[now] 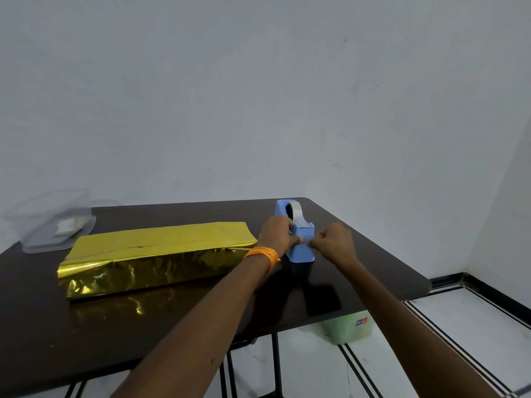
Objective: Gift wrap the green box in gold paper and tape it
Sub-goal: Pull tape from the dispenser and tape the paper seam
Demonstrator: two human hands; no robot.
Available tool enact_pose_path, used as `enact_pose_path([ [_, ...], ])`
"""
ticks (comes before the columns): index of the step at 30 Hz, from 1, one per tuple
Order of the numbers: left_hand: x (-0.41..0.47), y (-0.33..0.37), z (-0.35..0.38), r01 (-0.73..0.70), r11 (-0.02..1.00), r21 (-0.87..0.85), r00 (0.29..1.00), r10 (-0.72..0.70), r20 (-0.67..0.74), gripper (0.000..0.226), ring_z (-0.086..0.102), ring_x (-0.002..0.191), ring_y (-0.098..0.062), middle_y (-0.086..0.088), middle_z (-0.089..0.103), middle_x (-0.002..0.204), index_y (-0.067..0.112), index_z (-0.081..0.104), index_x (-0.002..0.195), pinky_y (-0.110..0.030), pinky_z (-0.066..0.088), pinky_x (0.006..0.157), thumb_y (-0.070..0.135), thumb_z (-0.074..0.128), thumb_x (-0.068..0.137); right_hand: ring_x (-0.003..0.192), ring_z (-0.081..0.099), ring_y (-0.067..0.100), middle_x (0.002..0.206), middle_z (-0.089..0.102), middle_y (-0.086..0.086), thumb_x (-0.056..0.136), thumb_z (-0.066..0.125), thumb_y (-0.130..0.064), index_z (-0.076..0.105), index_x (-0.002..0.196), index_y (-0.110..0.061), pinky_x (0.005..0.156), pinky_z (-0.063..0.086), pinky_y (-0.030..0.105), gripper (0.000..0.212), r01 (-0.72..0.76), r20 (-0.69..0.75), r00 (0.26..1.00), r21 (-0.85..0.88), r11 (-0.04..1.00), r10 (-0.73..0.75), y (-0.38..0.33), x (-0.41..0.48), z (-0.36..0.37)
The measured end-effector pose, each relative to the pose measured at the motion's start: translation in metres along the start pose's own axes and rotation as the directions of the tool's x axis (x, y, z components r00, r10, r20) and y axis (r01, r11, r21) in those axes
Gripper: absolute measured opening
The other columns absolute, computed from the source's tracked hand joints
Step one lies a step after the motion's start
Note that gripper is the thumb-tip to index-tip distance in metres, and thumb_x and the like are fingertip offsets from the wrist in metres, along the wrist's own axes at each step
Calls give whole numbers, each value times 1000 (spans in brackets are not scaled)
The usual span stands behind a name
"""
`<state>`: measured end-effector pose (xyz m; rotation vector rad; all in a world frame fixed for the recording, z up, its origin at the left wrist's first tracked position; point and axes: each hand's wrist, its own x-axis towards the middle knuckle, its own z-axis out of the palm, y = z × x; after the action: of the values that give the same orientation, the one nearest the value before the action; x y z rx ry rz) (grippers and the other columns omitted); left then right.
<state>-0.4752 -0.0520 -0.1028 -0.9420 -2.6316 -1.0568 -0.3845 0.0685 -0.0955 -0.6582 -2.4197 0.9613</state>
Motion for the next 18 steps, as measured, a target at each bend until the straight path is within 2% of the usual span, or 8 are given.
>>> enact_pose_path([
  [3,-3,2,-2,-10,999,35,1000,10,2,37,65,94,-28,-13,71,102,6,69,102,-32,48,75,33,80,79,45,50,7,53,60,3,84,74,-15,66,59,-1,44,37,17,30,65,-46,997,-60,996,-67,13,-8,2],
  [5,-7,5,-4,-43,997,69,999,43,5,34,65,96,-29,-13,72,102,5,70,104,-34,50,78,27,78,79,50,56,6,56,66,-2,84,72,-17,70,63,-5,48,42,19,24,127,-65,989,-55,990,-131,15,-11,-1],
  [9,-22,2,-28,-93,995,32,983,97,-154,33,66,97,-27,-11,73,103,11,68,118,-36,53,85,10,59,86,51,53,0,67,71,-3,87,66,-16,74,74,-18,53,39,16,15,201,46,977,105,974,-207,-11,-17,-8],
  [11,-30,-10,-51,-83,996,-8,966,79,-246,31,66,95,-23,-8,73,103,12,71,113,-34,53,85,6,53,88,57,59,-2,71,72,-3,89,68,-21,75,82,-20,55,40,13,10,239,116,959,156,958,-258,-26,-19,-4],
  [13,-38,-29,-79,-54,998,-33,952,42,-304,25,67,91,-19,-4,75,98,12,74,101,-31,53,83,4,55,86,70,65,2,73,73,-4,88,72,-23,75,89,-21,65,47,19,4,267,190,931,233,935,-313,-41,-21,5],
  [14,-44,-41,-95,-26,999,-37,947,13,-321,21,67,88,-18,-3,74,95,12,75,96,-31,54,82,4,58,85,68,65,0,71,72,-4,88,73,-19,75,96,-20,66,47,18,8,268,242,907,297,917,-344,-51,-23,12],
  [16,-55,-66,-123,40,998,-37,942,-50,-332,16,66,88,-17,-4,73,94,11,74,94,-31,55,81,4,62,85,63,65,-1,69,70,1,86,75,-11,66,120,-21,69,48,12,36,268,352,844,379,886,-405,-69,-27,22],
  [18,-69,-91,-149,114,993,-15,940,-113,-321,12,65,89,-17,-5,72,95,11,74,95,-31,54,80,7,67,85,77,71,6,71,74,4,84,78,-15,56,134,-27,88,52,24,56,311,413,786,380,871,-460,-88,-26,37],
])
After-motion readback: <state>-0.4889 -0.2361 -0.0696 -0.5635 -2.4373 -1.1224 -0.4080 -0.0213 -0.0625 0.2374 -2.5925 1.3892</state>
